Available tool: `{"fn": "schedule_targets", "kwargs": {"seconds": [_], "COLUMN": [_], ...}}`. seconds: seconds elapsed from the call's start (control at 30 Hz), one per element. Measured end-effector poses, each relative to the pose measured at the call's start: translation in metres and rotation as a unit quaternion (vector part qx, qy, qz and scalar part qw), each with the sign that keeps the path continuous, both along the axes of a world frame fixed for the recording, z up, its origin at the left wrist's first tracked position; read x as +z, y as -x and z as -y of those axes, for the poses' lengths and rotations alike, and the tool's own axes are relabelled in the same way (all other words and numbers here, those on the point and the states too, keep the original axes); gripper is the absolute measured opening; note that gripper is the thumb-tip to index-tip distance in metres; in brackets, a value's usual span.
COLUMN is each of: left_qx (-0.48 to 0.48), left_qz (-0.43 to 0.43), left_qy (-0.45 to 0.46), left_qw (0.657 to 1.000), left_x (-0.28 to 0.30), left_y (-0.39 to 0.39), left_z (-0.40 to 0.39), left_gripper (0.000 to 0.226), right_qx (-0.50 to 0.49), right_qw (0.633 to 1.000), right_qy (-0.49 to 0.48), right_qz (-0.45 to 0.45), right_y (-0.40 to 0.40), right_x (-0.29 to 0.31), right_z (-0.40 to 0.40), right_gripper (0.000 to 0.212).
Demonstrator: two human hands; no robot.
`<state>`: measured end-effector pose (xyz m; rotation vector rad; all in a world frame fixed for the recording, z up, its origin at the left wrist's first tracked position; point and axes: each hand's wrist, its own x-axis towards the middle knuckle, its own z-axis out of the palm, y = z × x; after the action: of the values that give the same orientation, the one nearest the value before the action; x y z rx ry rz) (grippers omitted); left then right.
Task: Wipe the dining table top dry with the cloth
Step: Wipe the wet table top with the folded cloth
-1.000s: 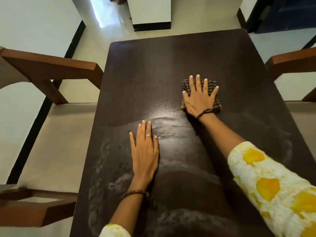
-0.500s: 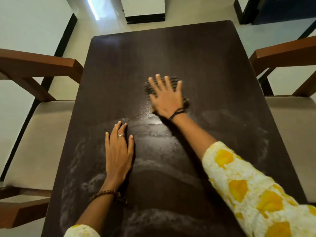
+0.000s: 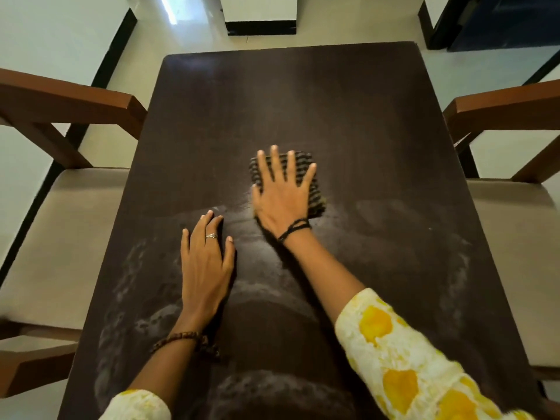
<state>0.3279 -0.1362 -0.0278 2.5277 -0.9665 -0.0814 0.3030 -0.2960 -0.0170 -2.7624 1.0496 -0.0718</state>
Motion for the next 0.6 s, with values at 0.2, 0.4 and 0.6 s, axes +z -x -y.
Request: {"fn": "schedule_targets", "kwargs": {"seconds": [0.2,0.4,0.6], "left_qx": [0.003,-0.082,-0.179], "left_qz": [0.009,0.031,0.004], "left_qy": [-0.018,-0.006,0.011], "left_qw": [1.000,0.996,0.984], "left_x": [0.003,0.011,0.003], "left_y": [0.002,0.036,0.101], "left_z": [0.000,0.033,0.091], "left_gripper": [0.040,0.040,0.045], "right_qx": [0.055,-0.119,-0.171], "right_qw": [0.998,0.993,0.985], "right_qy": [0.015,-0.015,-0.020], "right_qz": [-0.013,-0.021,-0.025], "right_y": [0.044,0.134,0.133], "right_x": [-0.002,0.000,0.002], "right_z": [0.041,0.152,0.152], "right_gripper": [0.060,0.057,0.059]}}
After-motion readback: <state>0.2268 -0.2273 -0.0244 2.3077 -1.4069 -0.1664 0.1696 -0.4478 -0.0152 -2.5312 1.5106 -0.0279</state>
